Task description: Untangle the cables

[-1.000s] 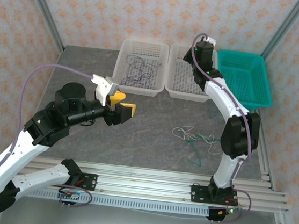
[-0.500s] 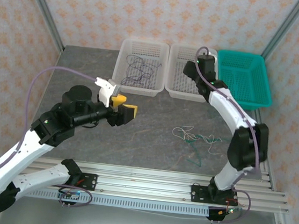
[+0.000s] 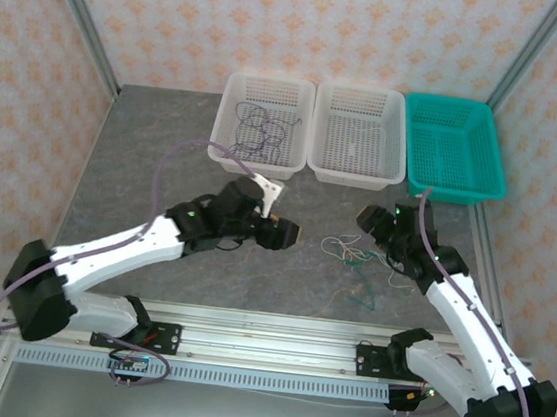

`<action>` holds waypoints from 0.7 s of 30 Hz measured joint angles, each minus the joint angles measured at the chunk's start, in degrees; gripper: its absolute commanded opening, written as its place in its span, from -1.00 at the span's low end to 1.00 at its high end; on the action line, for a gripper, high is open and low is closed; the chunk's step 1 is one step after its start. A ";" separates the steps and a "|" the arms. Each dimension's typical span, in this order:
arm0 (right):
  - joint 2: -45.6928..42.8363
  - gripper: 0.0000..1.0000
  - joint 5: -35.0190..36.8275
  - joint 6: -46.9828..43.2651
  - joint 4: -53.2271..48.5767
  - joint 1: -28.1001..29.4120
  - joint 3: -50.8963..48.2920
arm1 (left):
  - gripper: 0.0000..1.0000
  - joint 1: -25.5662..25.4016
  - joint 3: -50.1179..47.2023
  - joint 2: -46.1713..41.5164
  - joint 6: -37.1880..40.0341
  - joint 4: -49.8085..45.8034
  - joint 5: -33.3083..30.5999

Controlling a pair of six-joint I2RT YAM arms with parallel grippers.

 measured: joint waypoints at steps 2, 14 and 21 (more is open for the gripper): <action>0.57 0.48 -0.79 1.42 -3.06 0.02 -1.79 | 0.42 -1.07 1.22 5.62 -0.39 0.57 -0.42; 10.54 0.54 20.59 12.07 -15.76 -3.80 1.97 | 0.42 -7.02 8.31 17.16 0.13 3.15 -3.26; 18.62 0.39 22.47 11.17 -9.81 -12.28 0.46 | 0.42 -7.17 8.24 14.49 1.11 3.37 -3.41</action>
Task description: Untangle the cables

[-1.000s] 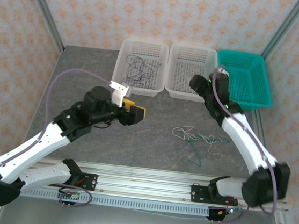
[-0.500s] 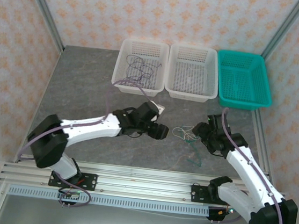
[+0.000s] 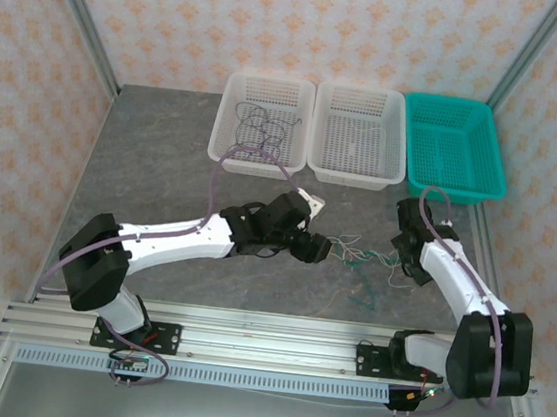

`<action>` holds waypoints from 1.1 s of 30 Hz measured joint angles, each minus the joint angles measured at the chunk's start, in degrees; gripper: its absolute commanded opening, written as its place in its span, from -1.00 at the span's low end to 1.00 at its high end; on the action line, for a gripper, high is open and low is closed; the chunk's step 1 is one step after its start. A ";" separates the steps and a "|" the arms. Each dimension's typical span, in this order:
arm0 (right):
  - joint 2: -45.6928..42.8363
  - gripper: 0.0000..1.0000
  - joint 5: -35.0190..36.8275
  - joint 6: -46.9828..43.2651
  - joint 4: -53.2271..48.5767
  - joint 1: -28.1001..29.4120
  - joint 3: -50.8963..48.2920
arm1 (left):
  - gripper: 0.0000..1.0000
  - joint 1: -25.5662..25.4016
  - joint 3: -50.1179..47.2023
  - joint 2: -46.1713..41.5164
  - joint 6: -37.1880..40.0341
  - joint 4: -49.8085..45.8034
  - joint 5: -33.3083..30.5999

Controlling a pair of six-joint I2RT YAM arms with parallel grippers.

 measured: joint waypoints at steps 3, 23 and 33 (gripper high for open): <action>1.99 -0.01 -0.96 -0.90 3.54 -1.57 -1.62 | 0.42 -0.11 0.00 -0.92 0.00 0.31 -0.13; 2.89 -1.00 -2.93 -10.27 14.12 -2.34 -4.07 | 0.41 -0.22 -0.55 -2.71 -0.07 0.48 -1.51; -6.29 -1.00 4.37 -18.34 7.96 15.02 14.23 | 0.38 -0.20 1.05 -8.52 -2.89 0.35 -3.58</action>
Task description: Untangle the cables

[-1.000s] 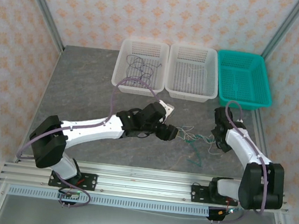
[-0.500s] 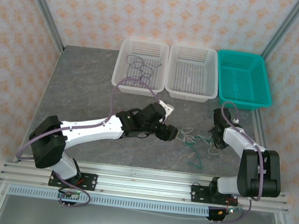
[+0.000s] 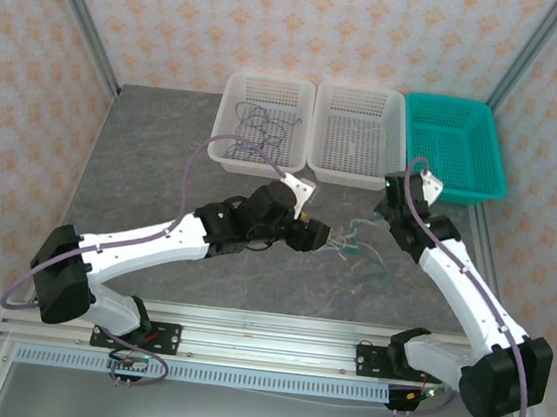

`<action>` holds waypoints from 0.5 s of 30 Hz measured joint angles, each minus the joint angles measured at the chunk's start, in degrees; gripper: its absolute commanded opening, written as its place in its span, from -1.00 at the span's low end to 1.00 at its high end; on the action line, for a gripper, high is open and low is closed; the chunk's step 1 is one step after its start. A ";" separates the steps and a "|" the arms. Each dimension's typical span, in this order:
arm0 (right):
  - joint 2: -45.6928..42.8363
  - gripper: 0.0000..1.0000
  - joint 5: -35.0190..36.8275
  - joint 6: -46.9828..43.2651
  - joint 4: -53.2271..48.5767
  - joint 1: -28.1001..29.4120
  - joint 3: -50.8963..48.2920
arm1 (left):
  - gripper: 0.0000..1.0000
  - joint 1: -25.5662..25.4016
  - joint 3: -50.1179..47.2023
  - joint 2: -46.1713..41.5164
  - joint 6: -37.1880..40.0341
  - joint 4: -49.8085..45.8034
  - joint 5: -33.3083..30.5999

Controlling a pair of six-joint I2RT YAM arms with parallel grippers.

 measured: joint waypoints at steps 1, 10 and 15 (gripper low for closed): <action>0.13 -1.00 0.66 -0.63 -0.46 1.38 1.64 | 0.34 0.04 0.52 0.00 -1.01 -0.02 -0.37; 4.92 -1.00 4.79 -8.11 -1.18 13.38 13.64 | 0.17 8.68 0.52 -0.55 -20.09 5.57 5.42; 7.21 -1.00 4.83 -9.68 -1.18 15.54 14.56 | 0.04 10.43 0.42 -0.52 -26.36 11.56 9.97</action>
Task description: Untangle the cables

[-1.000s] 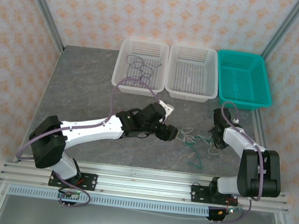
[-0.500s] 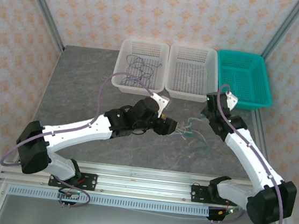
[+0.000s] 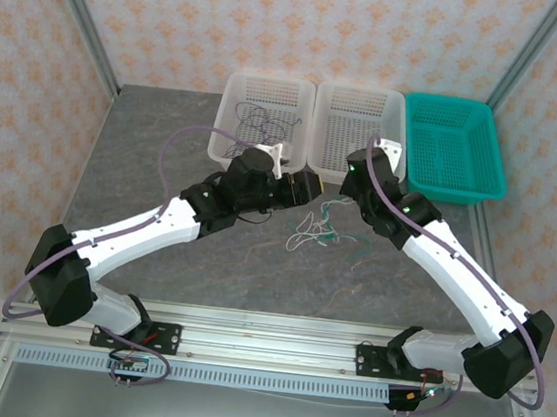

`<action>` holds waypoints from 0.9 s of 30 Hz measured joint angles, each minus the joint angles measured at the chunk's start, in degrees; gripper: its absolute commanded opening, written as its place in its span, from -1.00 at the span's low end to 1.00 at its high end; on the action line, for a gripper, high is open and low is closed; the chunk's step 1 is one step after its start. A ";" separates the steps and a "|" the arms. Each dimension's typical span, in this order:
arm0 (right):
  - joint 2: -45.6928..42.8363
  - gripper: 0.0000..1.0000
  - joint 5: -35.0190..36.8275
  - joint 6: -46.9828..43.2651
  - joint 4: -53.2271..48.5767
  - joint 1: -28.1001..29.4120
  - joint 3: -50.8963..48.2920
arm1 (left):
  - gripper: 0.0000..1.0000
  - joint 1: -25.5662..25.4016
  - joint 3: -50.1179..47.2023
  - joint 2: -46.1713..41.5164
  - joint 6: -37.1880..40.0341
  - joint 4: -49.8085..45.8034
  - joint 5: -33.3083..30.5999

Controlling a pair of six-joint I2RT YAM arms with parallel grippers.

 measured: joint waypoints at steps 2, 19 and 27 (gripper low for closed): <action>0.07 -1.00 -0.11 0.00 0.00 0.46 0.00 | -0.05 0.09 0.20 0.61 -1.51 1.68 1.49; -0.48 -1.00 -4.20 0.74 0.92 0.81 0.04 | -0.71 0.57 0.92 12.57 -8.11 15.41 8.81; -1.42 -1.00 -1.40 1.84 1.57 0.81 -1.44 | -1.00 0.74 0.90 12.31 -6.86 15.34 8.66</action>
